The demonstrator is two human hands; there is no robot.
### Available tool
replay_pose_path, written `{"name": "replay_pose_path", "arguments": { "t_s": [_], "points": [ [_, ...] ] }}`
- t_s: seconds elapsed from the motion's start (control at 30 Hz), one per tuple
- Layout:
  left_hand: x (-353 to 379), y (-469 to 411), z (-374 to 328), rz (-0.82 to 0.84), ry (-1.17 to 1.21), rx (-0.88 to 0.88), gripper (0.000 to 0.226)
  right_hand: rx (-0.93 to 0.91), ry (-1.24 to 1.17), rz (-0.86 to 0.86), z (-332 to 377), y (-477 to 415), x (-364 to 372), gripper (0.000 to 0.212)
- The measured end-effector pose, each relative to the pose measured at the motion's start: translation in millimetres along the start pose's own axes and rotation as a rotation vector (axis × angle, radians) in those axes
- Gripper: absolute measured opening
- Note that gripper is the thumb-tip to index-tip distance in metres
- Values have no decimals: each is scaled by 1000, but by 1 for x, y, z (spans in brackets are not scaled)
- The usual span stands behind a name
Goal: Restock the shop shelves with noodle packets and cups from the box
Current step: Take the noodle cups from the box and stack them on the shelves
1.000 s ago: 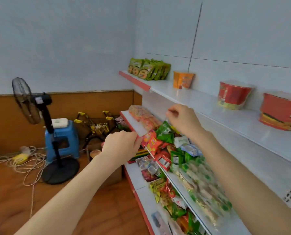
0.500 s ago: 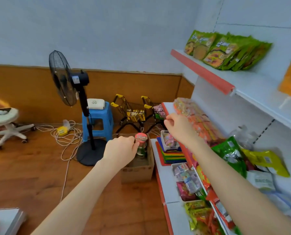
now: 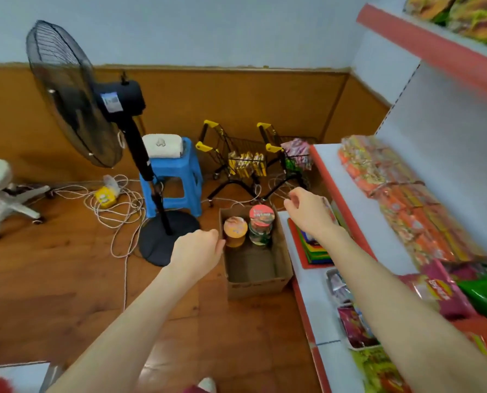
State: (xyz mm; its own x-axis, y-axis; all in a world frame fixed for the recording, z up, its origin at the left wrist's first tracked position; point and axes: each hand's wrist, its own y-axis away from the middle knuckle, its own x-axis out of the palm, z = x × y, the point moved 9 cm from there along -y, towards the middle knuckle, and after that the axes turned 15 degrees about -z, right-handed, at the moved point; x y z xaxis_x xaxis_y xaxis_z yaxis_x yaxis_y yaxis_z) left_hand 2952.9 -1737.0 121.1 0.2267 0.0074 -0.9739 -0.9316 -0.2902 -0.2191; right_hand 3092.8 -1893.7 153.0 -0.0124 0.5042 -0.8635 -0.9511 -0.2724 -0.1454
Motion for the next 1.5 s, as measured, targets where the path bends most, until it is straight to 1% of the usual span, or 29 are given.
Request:
{"name": "replay_pose_path", "arguments": {
  "t_s": [0.1, 0.23, 0.33, 0.43, 0.6, 0.73, 0.93, 1.13, 1.27, 1.37, 1.4, 1.5],
  "points": [
    [37, -41, 10, 72, 30, 7, 32, 61, 1, 26, -20, -29, 32, 30],
    [93, -92, 5, 184, 27, 33, 32, 180, 21, 72, -61, -67, 68, 35],
    [136, -131, 1, 267, 14, 47, 33, 229, 31, 111, -94, -100, 102, 38],
    [180, -166, 3, 341, 31, 14, 31, 300, -14, 158, -127, -132, 146, 35],
    [265, -216, 18, 398, 87, -72, 30, 405, -37, 271, -168, -164, 237, 33],
    [351, -250, 30, 414, 133, -130, 32, 465, -48, 350, -202, -168, 316, 34],
    [524, -275, 48, 470, 190, -195, 35, 590, -126, 405, -260, -159, 458, 34],
    [634, -286, 76, 414, 188, -152, 29, 782, -291, 381, -288, -169, 609, 37],
    [662, -297, 87, 312, 214, -93, 28, 909, -368, 351, -300, -182, 688, 49],
    [671, -295, 89, 280, 229, -25, 33, 960, -422, 303, -304, -189, 721, 53],
    [672, -294, 89, 271, 237, -6, 34, 972, -441, 280, -304, -190, 728, 51],
    [671, -293, 90, 251, 271, 0, 33, 969, -450, 198, -306, -190, 732, 30]
  ]
}}
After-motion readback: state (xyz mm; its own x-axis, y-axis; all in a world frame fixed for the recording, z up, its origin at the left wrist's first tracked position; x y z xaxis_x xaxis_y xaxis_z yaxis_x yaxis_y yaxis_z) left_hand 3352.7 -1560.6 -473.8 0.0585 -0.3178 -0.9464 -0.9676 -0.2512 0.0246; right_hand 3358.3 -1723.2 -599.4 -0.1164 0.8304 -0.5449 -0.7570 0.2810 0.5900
